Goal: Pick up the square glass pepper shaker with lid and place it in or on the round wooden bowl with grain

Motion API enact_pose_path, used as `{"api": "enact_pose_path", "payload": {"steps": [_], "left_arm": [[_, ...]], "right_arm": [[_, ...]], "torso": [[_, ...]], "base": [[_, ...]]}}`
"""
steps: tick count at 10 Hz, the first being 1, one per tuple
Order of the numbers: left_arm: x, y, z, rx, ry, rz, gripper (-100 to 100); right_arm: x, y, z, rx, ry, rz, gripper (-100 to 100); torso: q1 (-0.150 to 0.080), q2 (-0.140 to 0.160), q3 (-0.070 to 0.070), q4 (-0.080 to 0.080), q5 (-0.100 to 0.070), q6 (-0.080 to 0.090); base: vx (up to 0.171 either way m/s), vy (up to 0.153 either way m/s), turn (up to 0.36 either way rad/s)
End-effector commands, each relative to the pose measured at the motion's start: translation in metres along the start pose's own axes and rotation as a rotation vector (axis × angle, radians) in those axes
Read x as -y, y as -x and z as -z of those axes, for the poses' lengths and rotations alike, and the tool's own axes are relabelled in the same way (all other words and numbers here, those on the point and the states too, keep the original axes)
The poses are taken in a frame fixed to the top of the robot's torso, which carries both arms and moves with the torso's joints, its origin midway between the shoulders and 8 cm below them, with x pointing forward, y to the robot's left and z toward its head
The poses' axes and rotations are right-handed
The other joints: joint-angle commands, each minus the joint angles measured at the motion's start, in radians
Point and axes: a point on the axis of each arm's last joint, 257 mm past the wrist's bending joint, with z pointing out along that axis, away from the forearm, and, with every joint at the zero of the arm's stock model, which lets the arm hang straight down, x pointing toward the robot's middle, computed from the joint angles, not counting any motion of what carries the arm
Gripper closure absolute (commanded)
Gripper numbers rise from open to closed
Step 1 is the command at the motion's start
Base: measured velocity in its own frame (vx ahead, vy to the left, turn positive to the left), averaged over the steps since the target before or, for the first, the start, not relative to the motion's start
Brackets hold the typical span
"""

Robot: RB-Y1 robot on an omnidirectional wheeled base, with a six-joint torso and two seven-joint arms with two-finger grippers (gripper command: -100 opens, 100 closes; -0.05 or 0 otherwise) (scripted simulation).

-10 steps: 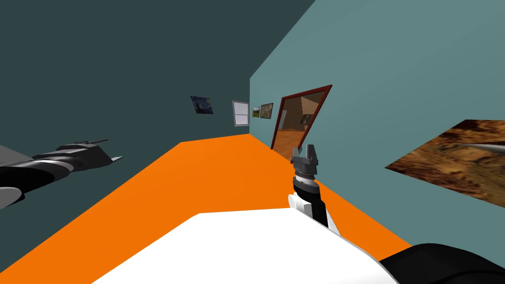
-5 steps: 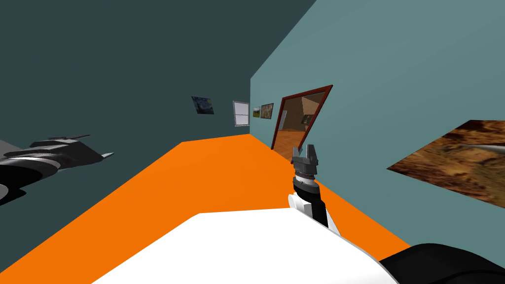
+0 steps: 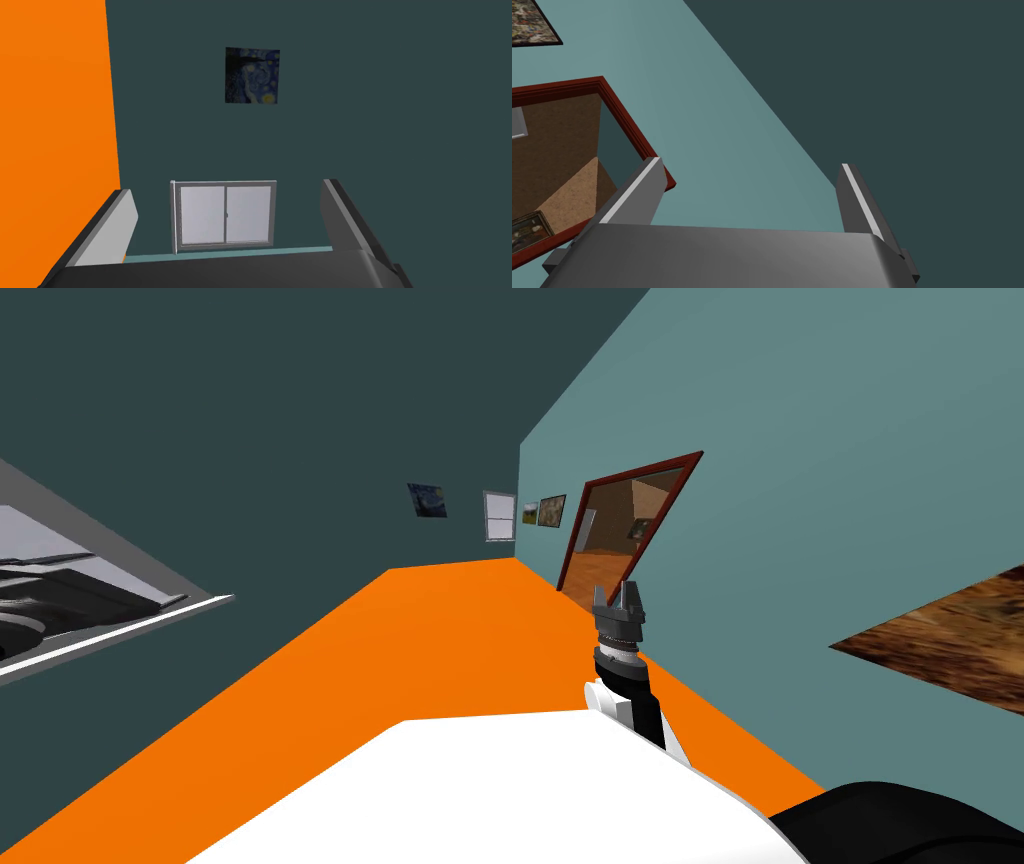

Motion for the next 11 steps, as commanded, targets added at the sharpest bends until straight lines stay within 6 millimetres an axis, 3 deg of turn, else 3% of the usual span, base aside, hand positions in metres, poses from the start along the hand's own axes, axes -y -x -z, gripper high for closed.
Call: {"api": "enact_pose_path", "payload": {"steps": [1, 4, 5, 6, 7, 8, 11], "left_arm": [[-0.009, -0.013, 0.005, -0.024, 0.022, 0.071, -100], [-0.013, -0.006, 0.001, -0.012, 0.044, 0.078, -100], [-0.022, -0.03, 0.009, -0.05, 0.077, 0.153, -100], [-0.027, -0.028, 0.008, -0.046, 0.094, 0.169, -100], [-0.03, -0.054, 0.018, -0.085, 0.127, 0.237, -100], [-0.029, -0.062, 0.022, -0.1, 0.118, 0.261, -100], [-0.035, -0.051, 0.017, -0.072, 0.143, 0.298, -100]], "right_arm": [[0.0, 0.0, 0.0, 0.0, 0.0, 0.0, 0], [0.0, 0.0, 0.0, 0.0, 0.0, 0.0, 0], [0.0, 0.0, 0.0, 0.0, 0.0, 0.0, 0], [0.0, 0.0, 0.0, 0.0, 0.0, 0.0, 0], [0.0, 0.0, 0.0, 0.0, 0.0, 0.0, 0], [0.0, 0.0, 0.0, 0.0, 0.0, 0.0, 0], [0.0, 0.0, 0.0, 0.0, 0.0, 0.0, 0]], "torso": [[0.0, 0.0, 0.0, 0.0, 0.0, 0.0], [0.002, -0.01, -0.006, -0.002, 0.0, 0.002], [0.003, -0.011, -0.007, -0.003, 0.001, 0.002], [0.001, -0.008, -0.005, -0.002, 0.001, 0.0], [0.0, -0.006, -0.004, -0.002, 0.0, 0.001], [-0.002, -0.003, -0.002, -0.001, 0.0, 0.0], [0.002, -0.008, -0.005, -0.002, 0.0, 0.002]], "base": [[-0.096, -0.049, 0.102], [-0.002, -0.012, -0.011], [-0.045, -0.037, 0.19], [-0.066, -0.049, 0.132], [-0.111, -0.068, 0.18], [-0.101, -0.07, 0.082], [-0.021, 0.0, -0.014]]}}
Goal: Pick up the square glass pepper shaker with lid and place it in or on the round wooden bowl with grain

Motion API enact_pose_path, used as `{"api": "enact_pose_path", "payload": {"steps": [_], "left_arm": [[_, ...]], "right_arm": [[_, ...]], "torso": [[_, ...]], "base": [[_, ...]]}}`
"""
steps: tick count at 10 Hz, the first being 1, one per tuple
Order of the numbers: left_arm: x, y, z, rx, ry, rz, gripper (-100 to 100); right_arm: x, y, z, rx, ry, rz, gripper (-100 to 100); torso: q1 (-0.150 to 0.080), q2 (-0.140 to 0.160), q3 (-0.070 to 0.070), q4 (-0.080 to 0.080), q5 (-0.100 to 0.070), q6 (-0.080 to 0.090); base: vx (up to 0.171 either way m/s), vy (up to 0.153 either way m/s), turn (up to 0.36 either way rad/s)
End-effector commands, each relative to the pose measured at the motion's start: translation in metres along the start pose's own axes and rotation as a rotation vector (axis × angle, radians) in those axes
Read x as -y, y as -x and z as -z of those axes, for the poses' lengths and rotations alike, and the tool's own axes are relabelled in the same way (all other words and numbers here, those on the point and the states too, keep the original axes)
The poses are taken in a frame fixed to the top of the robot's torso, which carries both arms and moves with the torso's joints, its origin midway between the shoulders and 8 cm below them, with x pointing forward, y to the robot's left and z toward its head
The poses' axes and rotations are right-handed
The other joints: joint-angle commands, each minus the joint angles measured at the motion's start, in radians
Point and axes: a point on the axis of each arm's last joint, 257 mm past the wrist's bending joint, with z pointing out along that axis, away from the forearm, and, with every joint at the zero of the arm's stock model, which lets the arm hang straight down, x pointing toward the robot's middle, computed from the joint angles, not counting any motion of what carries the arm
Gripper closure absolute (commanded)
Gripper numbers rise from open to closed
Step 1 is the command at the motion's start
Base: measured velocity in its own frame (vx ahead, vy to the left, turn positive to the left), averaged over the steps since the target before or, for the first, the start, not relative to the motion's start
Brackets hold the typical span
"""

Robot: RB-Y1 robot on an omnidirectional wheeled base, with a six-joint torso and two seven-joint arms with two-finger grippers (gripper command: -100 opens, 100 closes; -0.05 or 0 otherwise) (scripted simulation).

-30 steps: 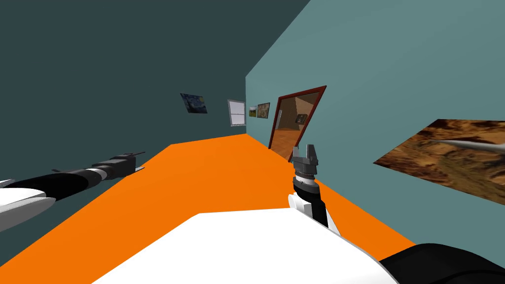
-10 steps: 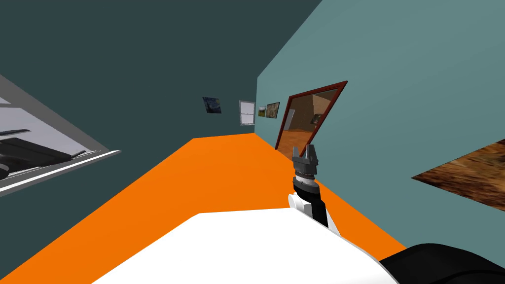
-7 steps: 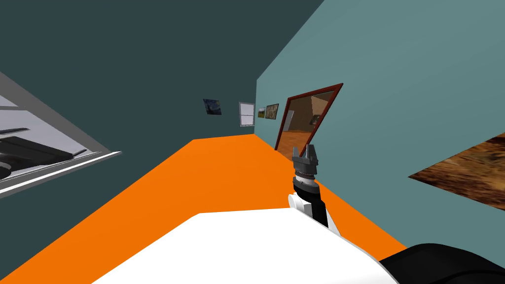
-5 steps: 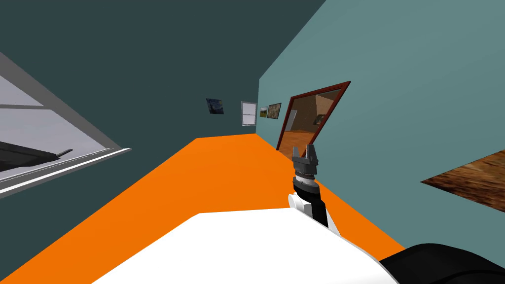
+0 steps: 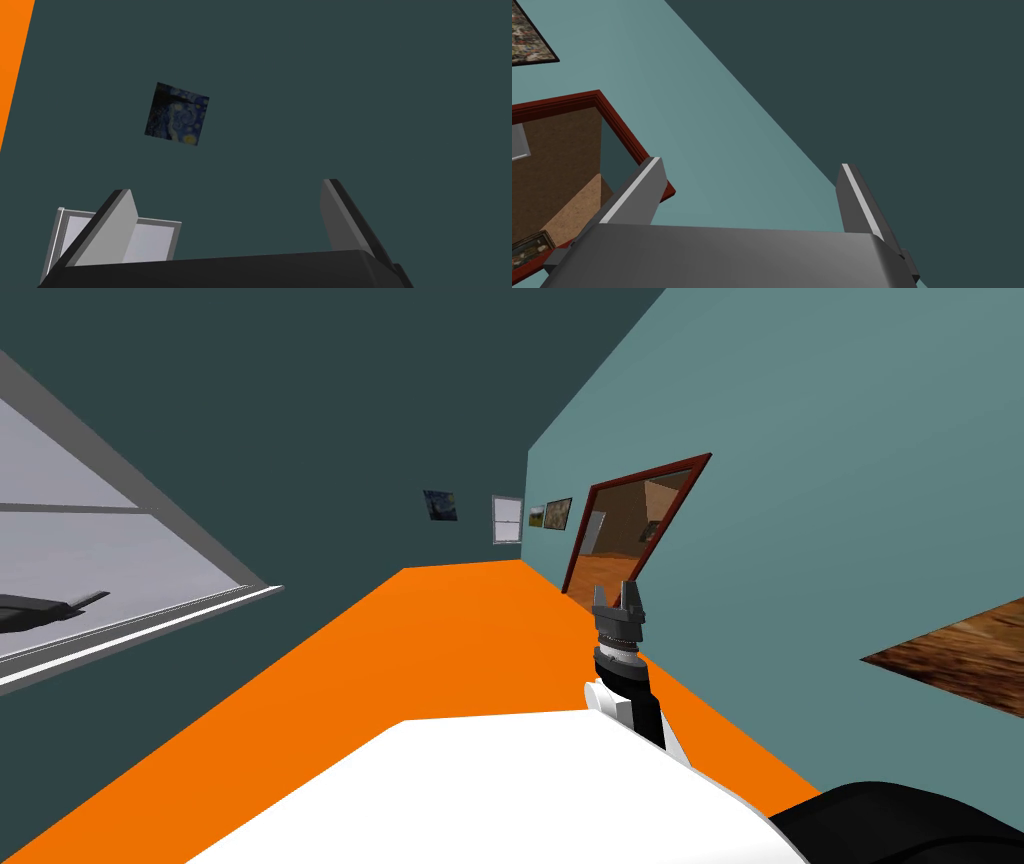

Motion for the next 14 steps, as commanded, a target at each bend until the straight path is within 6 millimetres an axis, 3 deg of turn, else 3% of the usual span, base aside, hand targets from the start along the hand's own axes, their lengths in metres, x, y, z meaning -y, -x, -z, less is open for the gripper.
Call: {"api": "enact_pose_path", "payload": {"steps": [1, 2, 4, 5, 7, 8, 11, 12, 14], "left_arm": [[-0.002, 0.003, -0.001, 0.006, 0.006, -0.036, -100], [-0.01, -0.02, 0.006, -0.024, 0.043, 0.063, -100], [-0.013, -0.017, 0.006, -0.016, 0.052, 0.065, -100], [-0.016, -0.04, 0.014, -0.044, 0.085, 0.139, -100], [-0.019, -0.038, 0.015, -0.035, 0.097, 0.166, -100], [-0.019, -0.064, 0.026, -0.064, 0.128, 0.245, -100], [-0.021, -0.059, 0.024, -0.049, 0.141, 0.266, -100], [-0.017, -0.082, 0.036, -0.071, 0.177, 0.354, -100], [-0.018, -0.08, 0.035, -0.062, 0.186, 0.364, -100]], "right_arm": [[0.0, 0.0, 0.0, 0.0, 0.0, 0.0, 0], [0.0, 0.0, 0.0, 0.0, 0.0, 0.0, 0], [0.0, 0.0, 0.0, 0.0, 0.0, 0.0, 0], [0.0, 0.0, 0.0, 0.0, 0.0, 0.0, 0], [0.0, 0.0, 0.0, 0.0, 0.0, 0.0, 0], [0.0, 0.0, 0.0, 0.0, 0.0, 0.0, 0], [0.0, 0.0, 0.0, 0.0, 0.0, 0.0, 0], [0.0, 0.0, 0.0, 0.0, 0.0, 0.0, 0], [0.0, 0.0, 0.0, 0.0, 0.0, 0.0, 0]], "torso": [[0.0, 0.0, 0.0, 0.0, 0.0, 0.0], [0.0, -0.001, -0.001, 0.0, 0.0, 0.0], [-0.003, 0.005, 0.003, 0.001, -0.001, -0.001], [-0.003, 0.003, 0.002, 0.001, -0.001, 0.0], [-0.003, 0.006, 0.003, 0.001, 0.0, -0.001], [-0.003, 0.003, 0.002, 0.001, -0.001, 0.0], [-0.003, 0.003, 0.002, 0.001, -0.001, 0.0], [-0.002, 0.001, 0.001, 0.0, -0.001, 0.0], [-0.002, 0.005, 0.003, 0.001, -0.001, 0.0]], "base": [[0.01, 0.01, 0.0], [-0.059, -0.01, 0.15], [-0.064, -0.043, 0.072], [-0.085, -0.018, 0.137], [-0.061, -0.028, 0.057], [-0.067, -0.031, 0.129], [-0.039, -0.021, 0.034], [-0.071, -0.017, 0.156], [-0.058, -0.015, 0.056]]}}
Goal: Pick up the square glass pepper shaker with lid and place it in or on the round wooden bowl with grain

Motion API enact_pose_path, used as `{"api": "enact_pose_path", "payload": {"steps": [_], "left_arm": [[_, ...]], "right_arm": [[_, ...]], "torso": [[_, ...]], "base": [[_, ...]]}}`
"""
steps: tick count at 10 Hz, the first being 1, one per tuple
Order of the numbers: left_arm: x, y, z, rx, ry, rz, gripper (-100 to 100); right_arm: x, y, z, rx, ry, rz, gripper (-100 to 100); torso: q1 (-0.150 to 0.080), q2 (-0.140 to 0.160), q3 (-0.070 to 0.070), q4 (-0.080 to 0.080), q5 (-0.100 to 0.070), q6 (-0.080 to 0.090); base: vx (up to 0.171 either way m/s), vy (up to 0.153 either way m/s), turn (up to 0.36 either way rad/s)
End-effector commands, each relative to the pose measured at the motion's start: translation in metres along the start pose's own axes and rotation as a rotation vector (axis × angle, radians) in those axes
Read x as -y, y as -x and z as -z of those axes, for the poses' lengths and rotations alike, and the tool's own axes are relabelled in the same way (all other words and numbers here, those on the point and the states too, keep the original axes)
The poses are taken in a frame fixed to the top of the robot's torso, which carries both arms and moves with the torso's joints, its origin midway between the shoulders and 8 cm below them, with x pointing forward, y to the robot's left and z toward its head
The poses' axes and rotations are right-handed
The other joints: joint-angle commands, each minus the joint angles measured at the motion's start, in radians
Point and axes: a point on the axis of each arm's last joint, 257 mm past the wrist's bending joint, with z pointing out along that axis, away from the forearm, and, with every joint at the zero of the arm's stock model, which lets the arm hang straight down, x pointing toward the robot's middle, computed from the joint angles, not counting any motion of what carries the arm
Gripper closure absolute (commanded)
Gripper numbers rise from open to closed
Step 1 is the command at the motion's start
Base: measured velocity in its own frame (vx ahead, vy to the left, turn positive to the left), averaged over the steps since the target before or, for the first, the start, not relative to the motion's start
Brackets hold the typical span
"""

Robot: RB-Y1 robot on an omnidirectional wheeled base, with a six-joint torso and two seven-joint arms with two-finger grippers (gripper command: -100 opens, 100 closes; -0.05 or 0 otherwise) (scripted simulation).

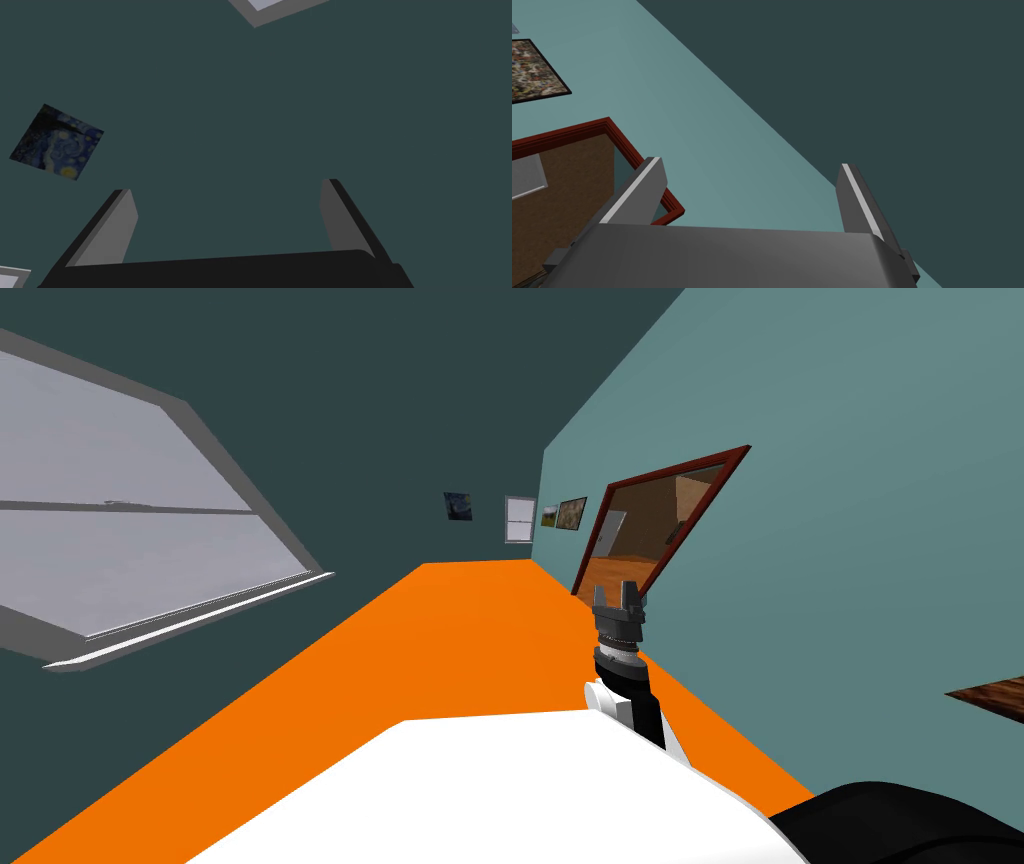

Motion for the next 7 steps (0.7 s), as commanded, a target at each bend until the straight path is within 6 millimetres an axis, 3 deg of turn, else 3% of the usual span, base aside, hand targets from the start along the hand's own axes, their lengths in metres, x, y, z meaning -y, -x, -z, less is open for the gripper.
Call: {"api": "enact_pose_path", "payload": {"steps": [1, 3, 4, 6, 7], "left_arm": [[-0.002, -0.024, 0.011, -0.019, 0.038, 0.086, -100], [-0.004, -0.022, 0.011, -0.011, 0.048, 0.107, -100], [-0.002, -0.049, 0.024, -0.036, 0.081, 0.189, -100], [-0.003, -0.045, 0.023, -0.023, 0.093, 0.199, -100], [0.004, -0.069, 0.036, -0.045, 0.127, 0.276, -100]], "right_arm": [[0.0, 0.0, 0.0, 0.0, 0.0, 0.0, 0], [0.0, 0.0, 0.0, 0.0, 0.0, 0.0, 0], [0.0, 0.0, 0.0, 0.0, 0.0, 0.0, 0], [0.0, 0.0, 0.0, 0.0, 0.0, 0.0, 0], [0.0, 0.0, 0.0, 0.0, 0.0, 0.0, 0]], "torso": [[0.0, 0.0, 0.0, 0.0, 0.0, 0.0], [-0.001, 0.002, 0.001, 0.0, 0.0, -0.001], [0.0, 0.0, 0.0, 0.0, 0.0, 0.0], [0.0, 0.002, 0.001, 0.0, 0.0, 0.0], [0.0, 0.0, 0.0, 0.0, 0.0, 0.0]], "base": [[-0.069, -0.019, 0.11], [-0.056, -0.019, 0.063], [-0.07, -0.008, 0.123], [-0.059, -0.015, 0.041], [-0.06, -0.009, 0.154]]}}
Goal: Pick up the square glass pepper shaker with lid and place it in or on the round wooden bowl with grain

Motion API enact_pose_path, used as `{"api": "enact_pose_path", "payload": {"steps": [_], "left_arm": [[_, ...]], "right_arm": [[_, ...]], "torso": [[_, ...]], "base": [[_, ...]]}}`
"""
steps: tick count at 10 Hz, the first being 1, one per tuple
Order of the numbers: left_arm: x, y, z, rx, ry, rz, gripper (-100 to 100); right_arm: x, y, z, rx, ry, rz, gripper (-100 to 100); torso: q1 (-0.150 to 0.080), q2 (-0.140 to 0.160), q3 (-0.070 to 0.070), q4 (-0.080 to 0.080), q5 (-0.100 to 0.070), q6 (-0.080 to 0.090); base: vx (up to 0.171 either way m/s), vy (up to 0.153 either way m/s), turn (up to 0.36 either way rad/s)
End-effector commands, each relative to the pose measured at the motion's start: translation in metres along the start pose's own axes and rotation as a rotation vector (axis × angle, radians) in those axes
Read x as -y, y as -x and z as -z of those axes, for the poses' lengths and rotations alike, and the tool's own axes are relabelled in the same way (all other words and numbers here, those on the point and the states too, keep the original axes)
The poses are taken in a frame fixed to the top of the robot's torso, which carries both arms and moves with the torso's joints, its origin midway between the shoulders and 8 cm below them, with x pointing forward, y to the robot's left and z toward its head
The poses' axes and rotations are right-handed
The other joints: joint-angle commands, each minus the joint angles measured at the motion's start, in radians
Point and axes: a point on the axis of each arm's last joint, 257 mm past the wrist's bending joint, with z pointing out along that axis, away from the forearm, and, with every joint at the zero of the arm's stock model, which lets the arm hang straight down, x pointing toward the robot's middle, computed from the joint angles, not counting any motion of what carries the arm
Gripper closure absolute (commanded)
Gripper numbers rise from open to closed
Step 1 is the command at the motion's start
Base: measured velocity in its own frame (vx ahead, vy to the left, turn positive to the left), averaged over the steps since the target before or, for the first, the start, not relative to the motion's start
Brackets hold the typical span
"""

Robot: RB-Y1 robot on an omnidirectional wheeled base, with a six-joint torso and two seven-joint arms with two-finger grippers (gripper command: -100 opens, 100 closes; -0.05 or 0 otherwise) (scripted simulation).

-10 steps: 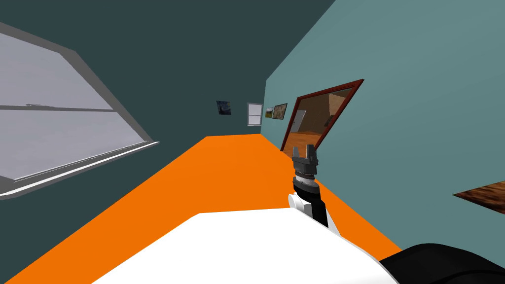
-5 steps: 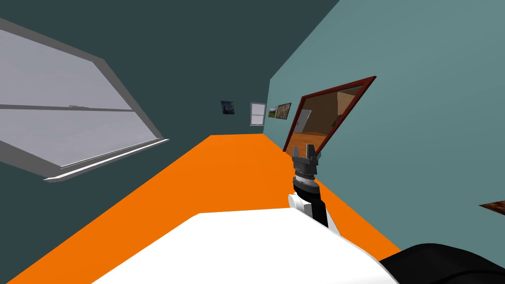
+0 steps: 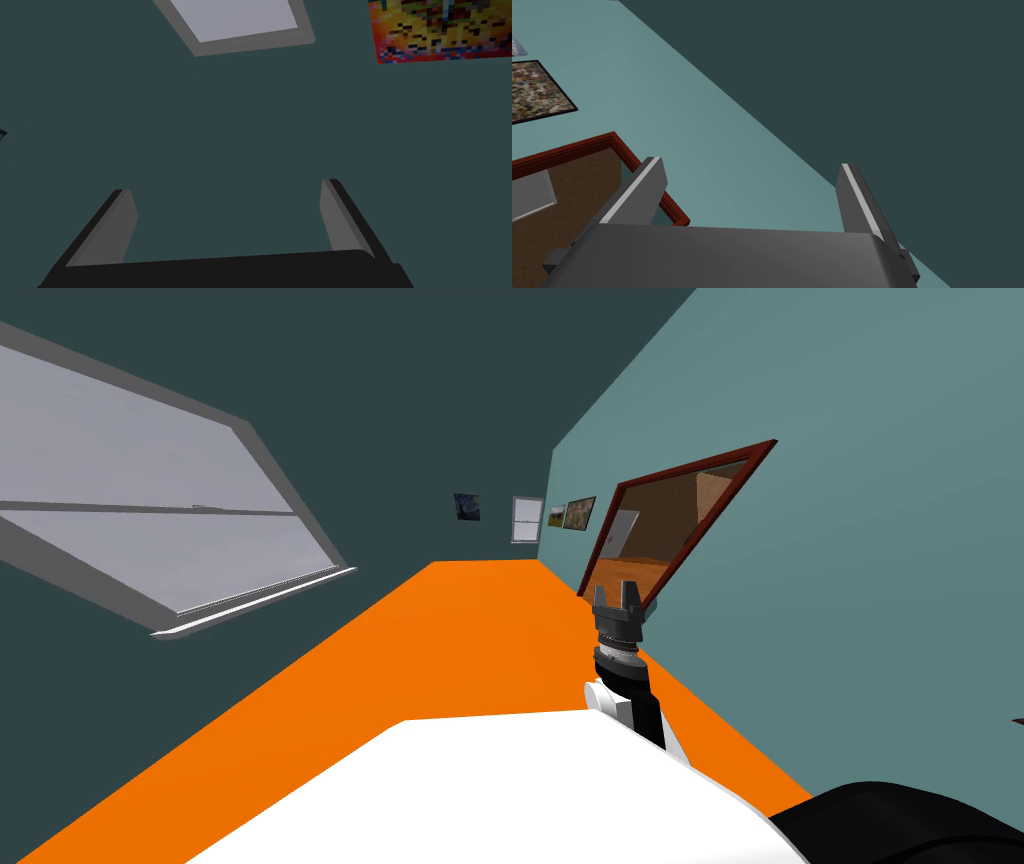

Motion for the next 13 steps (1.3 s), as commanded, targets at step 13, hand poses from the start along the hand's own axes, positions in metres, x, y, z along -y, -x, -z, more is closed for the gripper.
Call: {"api": "enact_pose_path", "payload": {"steps": [13], "left_arm": [[0.027, -0.128, 0.083, -0.101, 0.246, 0.385, -100]], "right_arm": [[0.0, 0.0, 0.0, 0.0, 0.0, 0.0, 0]], "torso": [[0.0, 0.0, 0.0, 0.0, -0.001, 0.001]], "base": [[-0.066, -0.007, 0.081]]}}
